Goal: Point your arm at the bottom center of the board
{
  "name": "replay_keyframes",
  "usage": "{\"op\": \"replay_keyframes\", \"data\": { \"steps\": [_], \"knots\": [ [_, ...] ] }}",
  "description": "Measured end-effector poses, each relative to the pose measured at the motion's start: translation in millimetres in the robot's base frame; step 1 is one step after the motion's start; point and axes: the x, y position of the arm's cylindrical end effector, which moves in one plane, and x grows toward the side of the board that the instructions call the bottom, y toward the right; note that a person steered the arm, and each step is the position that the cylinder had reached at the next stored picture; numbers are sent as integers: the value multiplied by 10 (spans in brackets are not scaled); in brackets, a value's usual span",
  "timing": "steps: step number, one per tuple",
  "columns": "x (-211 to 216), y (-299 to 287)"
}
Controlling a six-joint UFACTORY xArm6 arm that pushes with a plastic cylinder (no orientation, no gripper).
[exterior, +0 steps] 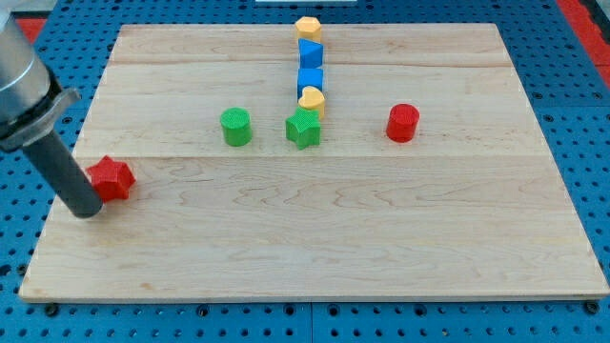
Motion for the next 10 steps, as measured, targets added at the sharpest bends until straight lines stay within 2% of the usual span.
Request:
{"op": "replay_keyframes", "data": {
  "steps": [1, 3, 5, 6, 8, 9, 10],
  "knots": [
    [-423, 148],
    [-817, 349],
    [-575, 509],
    [-385, 860],
    [-211, 1947],
    [-147, 2120],
    [184, 2272]
  ]
}}
